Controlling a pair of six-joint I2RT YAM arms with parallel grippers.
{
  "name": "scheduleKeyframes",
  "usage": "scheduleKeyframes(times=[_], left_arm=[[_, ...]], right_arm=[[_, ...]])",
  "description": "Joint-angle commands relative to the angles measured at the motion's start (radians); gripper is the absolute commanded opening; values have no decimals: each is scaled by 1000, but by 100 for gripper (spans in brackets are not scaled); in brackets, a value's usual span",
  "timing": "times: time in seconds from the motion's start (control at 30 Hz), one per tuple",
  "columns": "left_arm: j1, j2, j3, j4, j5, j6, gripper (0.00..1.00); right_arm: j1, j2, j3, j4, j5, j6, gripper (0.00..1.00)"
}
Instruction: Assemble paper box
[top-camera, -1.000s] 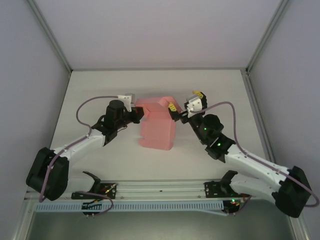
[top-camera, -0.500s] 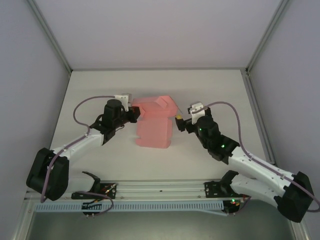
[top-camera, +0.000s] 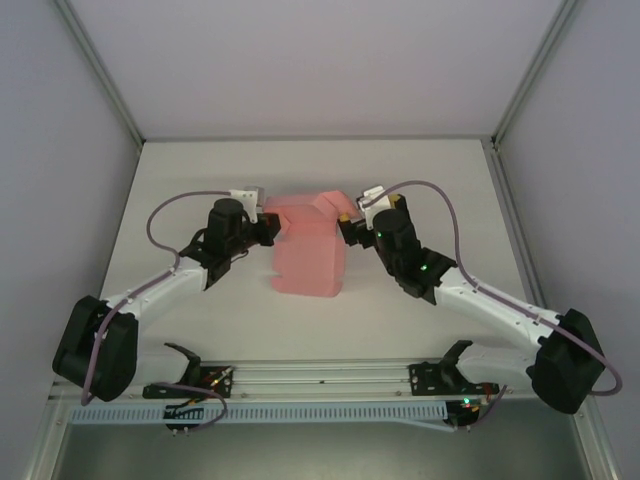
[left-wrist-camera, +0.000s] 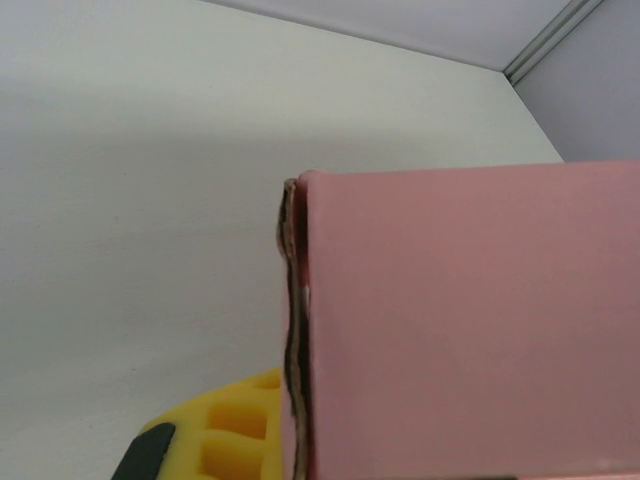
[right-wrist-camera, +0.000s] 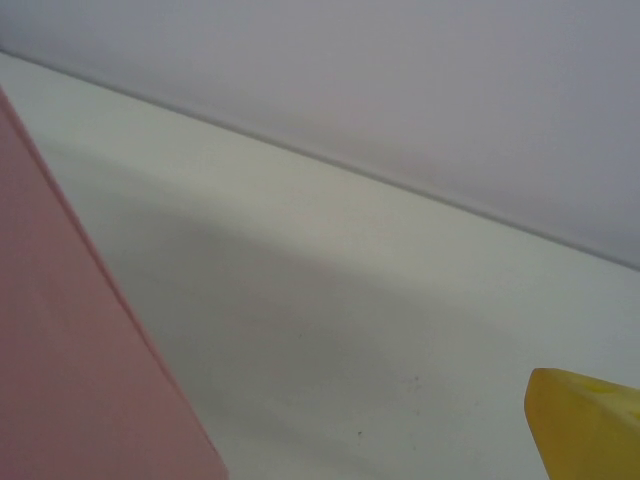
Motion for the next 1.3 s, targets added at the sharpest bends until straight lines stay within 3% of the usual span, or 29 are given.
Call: scheduleKeyframes(times=[0.0,0.3,0.4,0.6,1.1,1.27], left_arm=[[6,5,15,-15,-5,35,0],[5,40,20,29,63,-8,0],[5,39,11,55,91,-16,0],[5,26,5,62,110,-23,0],[52,20,-18,15,31,29,0],[55,17,-16,14,42,60,0]], right_arm=[[-5,-7,24,-37,44,-35,100],[-5,51,-21,116,-303,-20,100],[-5,78,-68,246,-276,-9,100],[-4,112,-72,293,-141,13,100],[-12,-304,-141,30,-314,78,100],[-116,-327,-74,-60,-270,173,100]])
